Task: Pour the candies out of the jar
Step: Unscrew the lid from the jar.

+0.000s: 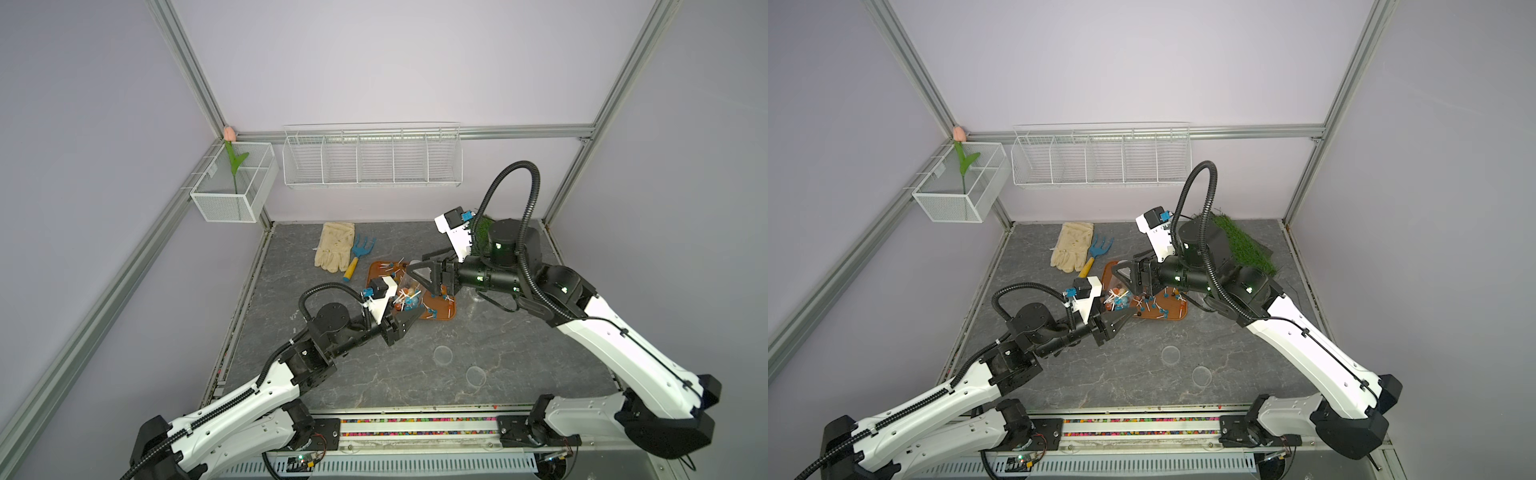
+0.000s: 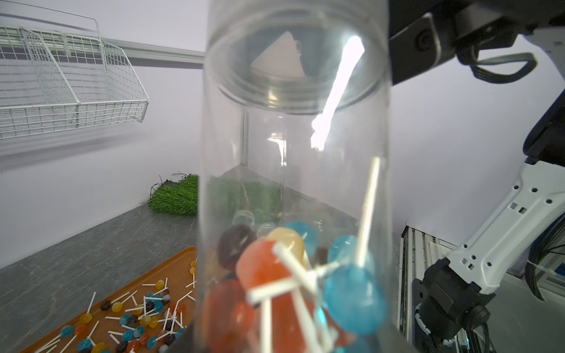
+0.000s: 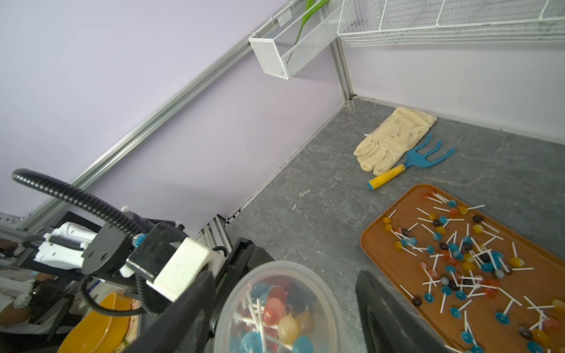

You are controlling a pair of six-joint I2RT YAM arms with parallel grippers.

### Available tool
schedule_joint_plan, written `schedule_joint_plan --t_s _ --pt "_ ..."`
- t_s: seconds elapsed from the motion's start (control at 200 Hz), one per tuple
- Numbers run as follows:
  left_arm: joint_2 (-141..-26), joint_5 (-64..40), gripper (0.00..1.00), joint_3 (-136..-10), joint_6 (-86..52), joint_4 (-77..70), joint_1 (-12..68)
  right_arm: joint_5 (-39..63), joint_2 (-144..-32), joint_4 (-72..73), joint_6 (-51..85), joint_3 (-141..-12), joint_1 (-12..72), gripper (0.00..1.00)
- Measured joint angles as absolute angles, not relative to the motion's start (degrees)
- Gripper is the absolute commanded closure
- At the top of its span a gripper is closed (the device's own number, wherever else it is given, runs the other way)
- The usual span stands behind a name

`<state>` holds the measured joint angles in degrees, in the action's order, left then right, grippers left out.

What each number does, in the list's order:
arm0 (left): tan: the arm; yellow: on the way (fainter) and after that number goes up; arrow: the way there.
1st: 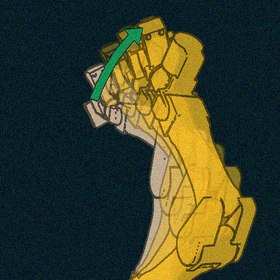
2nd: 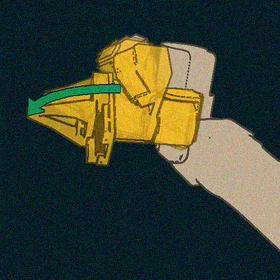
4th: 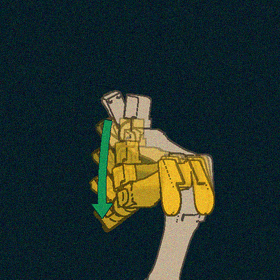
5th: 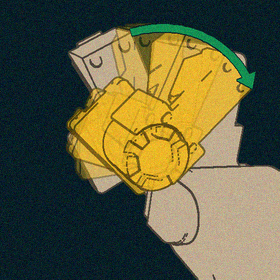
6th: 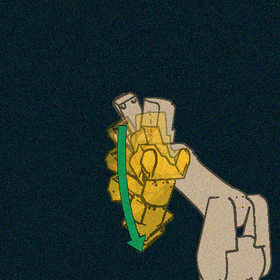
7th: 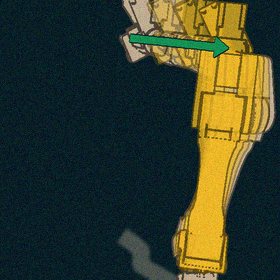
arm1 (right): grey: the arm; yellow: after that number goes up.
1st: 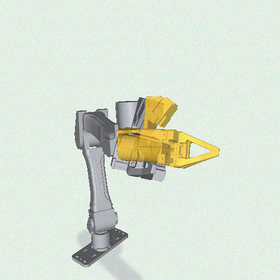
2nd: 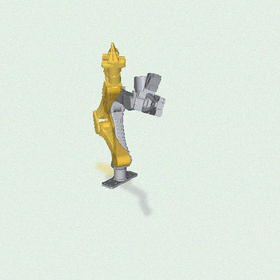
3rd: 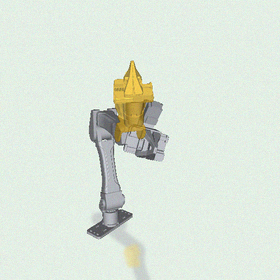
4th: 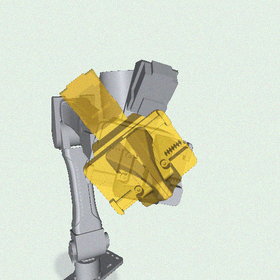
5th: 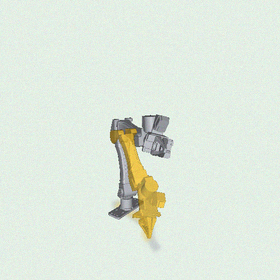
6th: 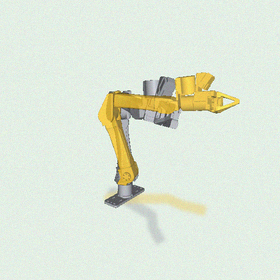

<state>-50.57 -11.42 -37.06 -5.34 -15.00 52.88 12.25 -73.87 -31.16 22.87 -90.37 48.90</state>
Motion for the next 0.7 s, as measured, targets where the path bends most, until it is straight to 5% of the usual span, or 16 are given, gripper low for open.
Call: schedule_joint_plan --t_s 0.23,0.705 --pt "-50.57 -11.35 0.57 -37.06 -5.23 -14.96 52.88 13.37 -74.08 -30.98 23.00 -90.32 49.01 0.56" --pt "-50.50 -13.54 0.57 -37.76 -5.37 -14.98 52.82 22.83 -75.26 -32.47 14.87 -92.71 45.89 0.58"
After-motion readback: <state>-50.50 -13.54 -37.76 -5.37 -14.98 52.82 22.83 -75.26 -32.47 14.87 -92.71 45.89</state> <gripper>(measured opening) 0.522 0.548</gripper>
